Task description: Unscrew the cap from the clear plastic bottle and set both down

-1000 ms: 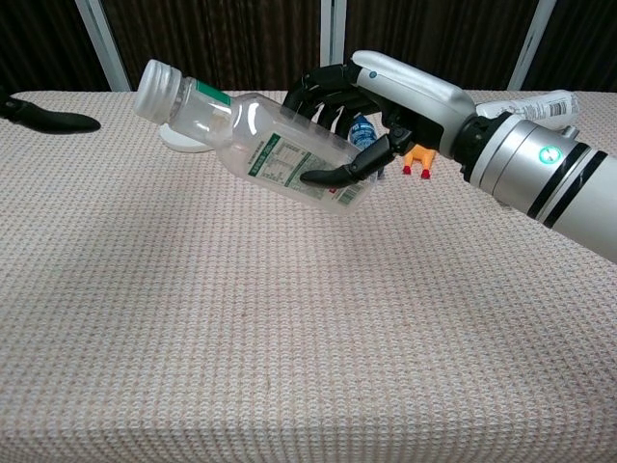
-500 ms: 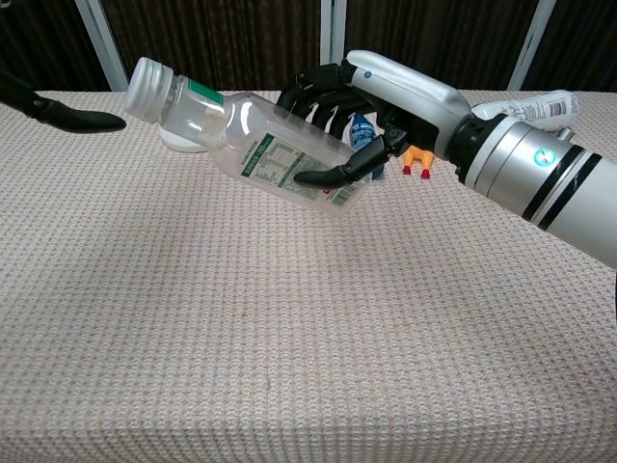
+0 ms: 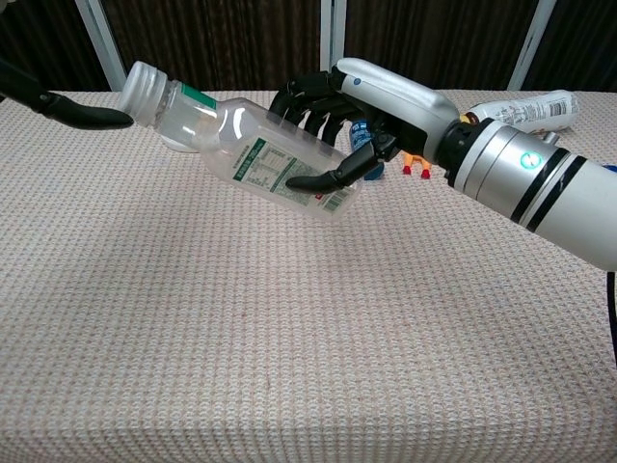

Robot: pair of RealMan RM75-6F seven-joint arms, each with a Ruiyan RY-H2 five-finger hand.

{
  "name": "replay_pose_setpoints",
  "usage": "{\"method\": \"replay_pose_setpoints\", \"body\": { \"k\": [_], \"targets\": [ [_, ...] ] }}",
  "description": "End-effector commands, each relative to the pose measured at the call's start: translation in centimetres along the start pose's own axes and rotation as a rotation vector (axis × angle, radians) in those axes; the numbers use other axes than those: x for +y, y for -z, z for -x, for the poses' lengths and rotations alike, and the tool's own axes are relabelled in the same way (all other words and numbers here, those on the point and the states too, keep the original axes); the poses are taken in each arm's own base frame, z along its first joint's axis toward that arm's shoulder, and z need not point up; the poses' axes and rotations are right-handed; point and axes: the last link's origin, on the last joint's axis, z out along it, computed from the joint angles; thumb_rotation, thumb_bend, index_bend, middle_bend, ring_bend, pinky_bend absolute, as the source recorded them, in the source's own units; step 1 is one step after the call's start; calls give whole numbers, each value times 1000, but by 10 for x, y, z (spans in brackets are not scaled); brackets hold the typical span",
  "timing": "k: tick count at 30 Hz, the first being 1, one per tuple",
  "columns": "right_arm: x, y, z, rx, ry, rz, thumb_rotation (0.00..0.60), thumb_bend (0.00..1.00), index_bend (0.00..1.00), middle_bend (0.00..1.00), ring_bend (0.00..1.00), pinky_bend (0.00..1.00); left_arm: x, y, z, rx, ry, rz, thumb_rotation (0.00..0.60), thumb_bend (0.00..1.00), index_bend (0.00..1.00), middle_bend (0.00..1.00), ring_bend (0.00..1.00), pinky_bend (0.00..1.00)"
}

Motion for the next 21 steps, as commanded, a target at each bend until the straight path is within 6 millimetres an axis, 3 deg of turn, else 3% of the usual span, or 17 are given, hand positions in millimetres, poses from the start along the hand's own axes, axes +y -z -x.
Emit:
{"method": "replay_pose_setpoints", "body": {
  "k": [1, 21],
  "targets": [
    [0, 0, 0, -4, -3, 2, 600, 439, 593, 559, 432, 566, 0, 1, -1, 5, 1, -2, 600, 0, 206, 137, 43, 42],
    [-3, -1, -3, 7, -22, -8, 600, 440, 594, 561, 432, 567, -2, 7, -4, 32, 18, -16, 600, 0, 208, 138, 43, 42]
  ]
}}
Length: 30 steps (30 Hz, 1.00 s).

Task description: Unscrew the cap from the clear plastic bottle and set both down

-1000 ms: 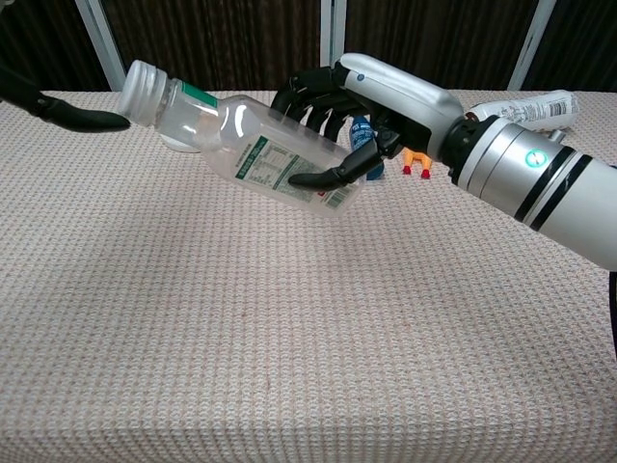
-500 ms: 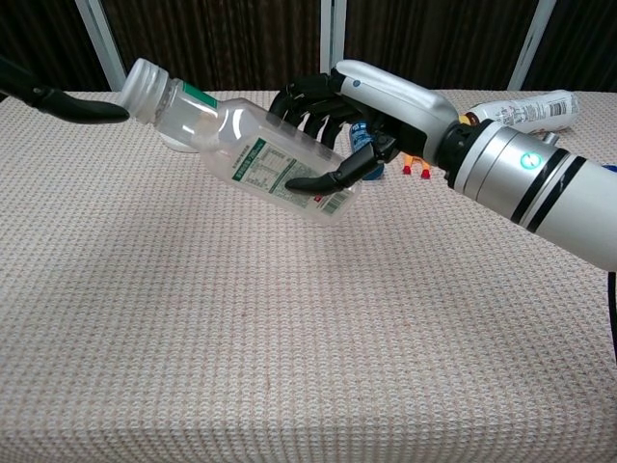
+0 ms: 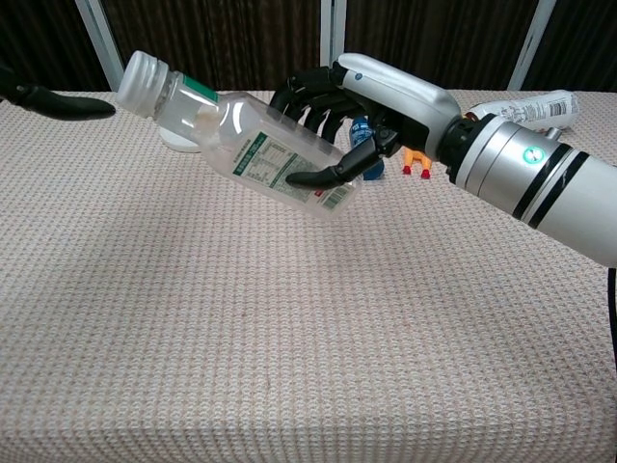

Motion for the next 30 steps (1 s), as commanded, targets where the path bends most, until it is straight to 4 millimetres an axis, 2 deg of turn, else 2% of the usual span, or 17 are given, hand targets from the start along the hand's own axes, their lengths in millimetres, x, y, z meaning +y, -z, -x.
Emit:
{"method": "replay_pose_setpoints", "body": {
  "k": [1, 10, 30],
  "targets": [
    [-1, -1, 0, -3, -1, -1, 600, 444, 594, 561, 432, 567, 1, -1, 1, -1, 2, 5, 600, 0, 208, 138, 43, 42],
    [1, -2, 3, -32, -7, 13, 600, 492, 594, 558, 432, 567, 7, -2, 1, 13, 34, 28, 600, 0, 206, 139, 43, 42],
    [-3, 1, 1, -52, -21, 6, 600, 485, 594, 549, 432, 567, 7, 1, 2, 8, 32, 24, 600, 0, 206, 143, 43, 42]
  ]
}}
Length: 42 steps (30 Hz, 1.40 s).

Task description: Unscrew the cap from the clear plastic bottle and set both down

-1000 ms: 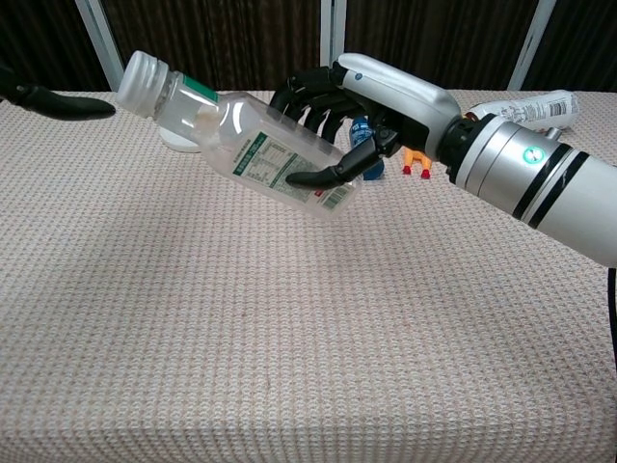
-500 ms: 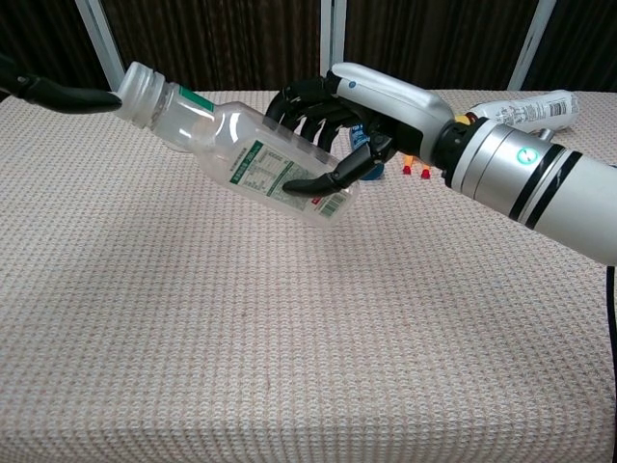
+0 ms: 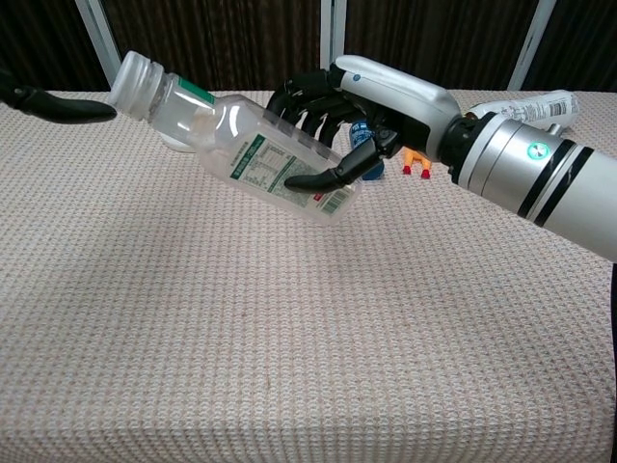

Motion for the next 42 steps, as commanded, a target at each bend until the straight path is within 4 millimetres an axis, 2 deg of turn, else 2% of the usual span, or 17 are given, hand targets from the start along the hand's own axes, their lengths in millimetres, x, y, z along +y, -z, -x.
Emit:
{"method": "replay_pose_setpoints", "body": {
  "k": [1, 11, 19, 34, 42],
  "targets": [
    [0, -1, 2, -10, 1, 4, 600, 485, 594, 548, 432, 567, 2, -1, 0, -1, 0, 10, 600, 0, 206, 143, 43, 42],
    [1, -2, 1, -16, -4, 11, 600, 475, 594, 542, 432, 567, 7, -2, -1, 3, 17, 19, 600, 0, 206, 143, 43, 42],
    [1, 0, -2, -5, -2, 6, 600, 474, 594, 542, 432, 566, 2, 3, 0, -4, 2, -1, 600, 0, 206, 143, 43, 42],
    [1, -2, 1, -18, -11, 7, 600, 475, 594, 543, 432, 567, 7, -1, -3, 12, 3, 19, 600, 0, 206, 143, 43, 42],
    [1, 0, -3, -4, -6, 3, 600, 475, 594, 543, 432, 567, 6, 6, -1, -10, -6, 10, 600, 0, 206, 143, 43, 42]
  ]
}}
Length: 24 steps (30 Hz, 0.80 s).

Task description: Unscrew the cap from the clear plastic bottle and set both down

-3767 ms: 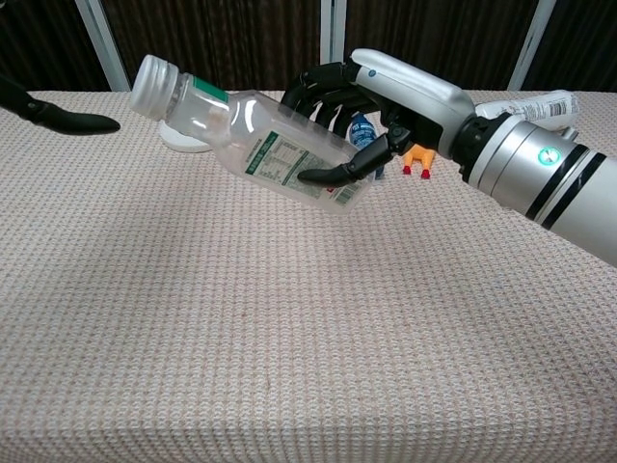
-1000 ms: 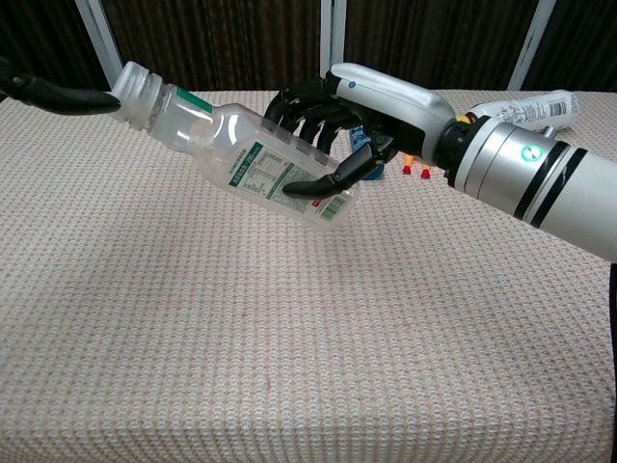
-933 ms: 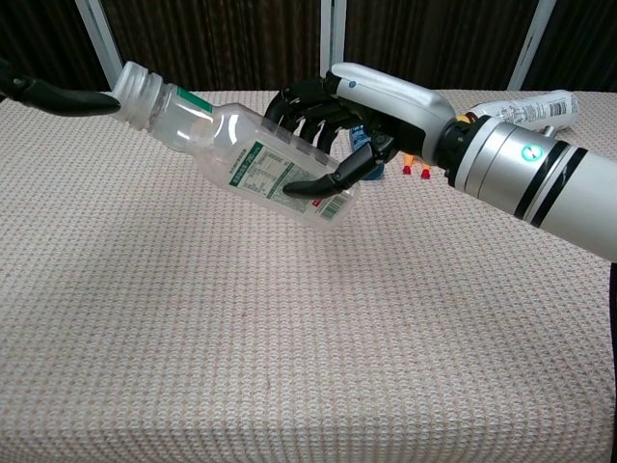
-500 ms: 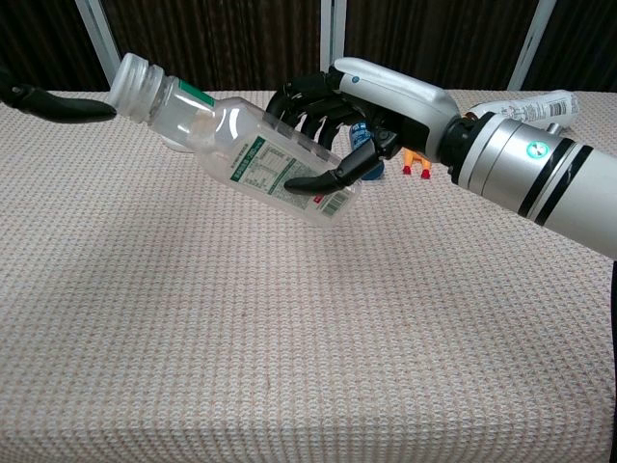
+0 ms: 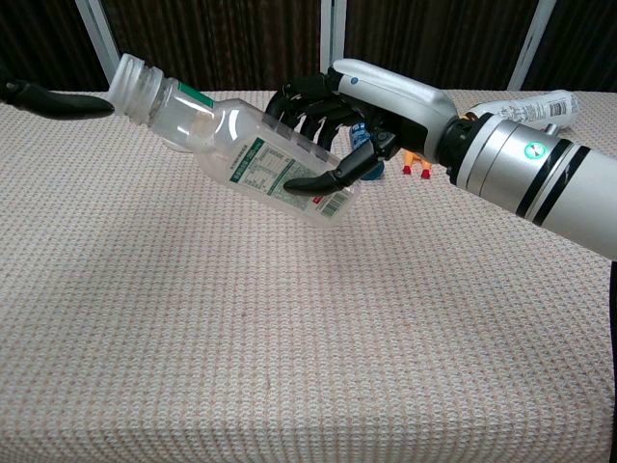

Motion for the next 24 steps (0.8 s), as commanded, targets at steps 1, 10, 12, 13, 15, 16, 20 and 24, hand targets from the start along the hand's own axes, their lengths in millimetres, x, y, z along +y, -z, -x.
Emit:
{"method": "replay_pose_setpoints", "body": {
  "k": [1, 10, 12, 13, 15, 16, 20, 24],
  "targets": [
    [0, 1, -1, 4, -1, -1, 600, 475, 594, 543, 432, 567, -1, 3, 1, -8, -2, -5, 600, 0, 207, 143, 43, 42],
    [0, 3, -2, 10, -7, -3, 600, 475, 594, 543, 431, 567, -9, 9, -2, -43, -17, -24, 600, 37, 297, 143, 43, 42],
    [0, 3, -2, 9, -6, -4, 600, 474, 595, 543, 432, 567, -9, 10, -2, -48, -16, -20, 600, 79, 312, 143, 43, 42],
    [0, 3, -2, 9, -7, -4, 600, 474, 595, 544, 432, 567, -8, 10, -2, -50, -16, -17, 600, 105, 322, 143, 43, 42],
    [0, 2, -2, 10, -7, -6, 600, 475, 595, 544, 432, 567, -8, 10, -1, -57, -19, -15, 600, 134, 328, 143, 43, 42],
    [0, 2, -2, 10, -7, -7, 600, 474, 595, 545, 432, 567, -8, 10, -1, -61, -19, -15, 600, 154, 331, 143, 43, 42],
    [-1, 2, -1, 11, -9, -9, 600, 474, 596, 546, 432, 567, -7, 10, -1, -79, -23, -13, 600, 209, 334, 143, 43, 42],
    [-1, 2, -1, 9, -11, -10, 600, 474, 596, 547, 432, 567, -6, 9, 0, -92, -28, -11, 600, 243, 333, 143, 43, 42]
  ]
}}
